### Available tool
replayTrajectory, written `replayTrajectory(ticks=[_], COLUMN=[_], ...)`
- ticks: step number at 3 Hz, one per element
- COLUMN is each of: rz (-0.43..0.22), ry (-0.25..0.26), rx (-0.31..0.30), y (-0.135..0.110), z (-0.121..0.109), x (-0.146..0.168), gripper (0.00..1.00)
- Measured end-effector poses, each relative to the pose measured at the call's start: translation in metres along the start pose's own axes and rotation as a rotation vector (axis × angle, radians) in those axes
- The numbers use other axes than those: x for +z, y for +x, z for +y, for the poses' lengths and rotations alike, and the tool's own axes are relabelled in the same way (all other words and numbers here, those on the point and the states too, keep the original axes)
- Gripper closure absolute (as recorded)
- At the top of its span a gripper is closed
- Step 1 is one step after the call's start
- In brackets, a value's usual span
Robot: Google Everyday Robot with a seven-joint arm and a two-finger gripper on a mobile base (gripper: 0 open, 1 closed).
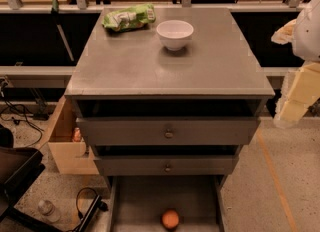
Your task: Pick orange from bottom drawer and place on counter
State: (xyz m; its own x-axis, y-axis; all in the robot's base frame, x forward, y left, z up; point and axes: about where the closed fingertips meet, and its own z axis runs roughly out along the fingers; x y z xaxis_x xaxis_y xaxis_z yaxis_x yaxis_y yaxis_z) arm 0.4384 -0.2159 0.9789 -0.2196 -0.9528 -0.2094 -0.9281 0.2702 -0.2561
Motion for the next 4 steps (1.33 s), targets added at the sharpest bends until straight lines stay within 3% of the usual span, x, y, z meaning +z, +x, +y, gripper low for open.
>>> replayTrajectory(ticks=[2,3,4], rz=[-0.034,-0.13,-0.265], ry=[0.009,-0.005,-0.03], rx=[0.005,0.025,0.04], y=[-0.008,-0.018,-0.022], z=[0.0,0.021,0.061], x=[0.005,0.031,0.074], gripper=[0.0,0.0,0.0])
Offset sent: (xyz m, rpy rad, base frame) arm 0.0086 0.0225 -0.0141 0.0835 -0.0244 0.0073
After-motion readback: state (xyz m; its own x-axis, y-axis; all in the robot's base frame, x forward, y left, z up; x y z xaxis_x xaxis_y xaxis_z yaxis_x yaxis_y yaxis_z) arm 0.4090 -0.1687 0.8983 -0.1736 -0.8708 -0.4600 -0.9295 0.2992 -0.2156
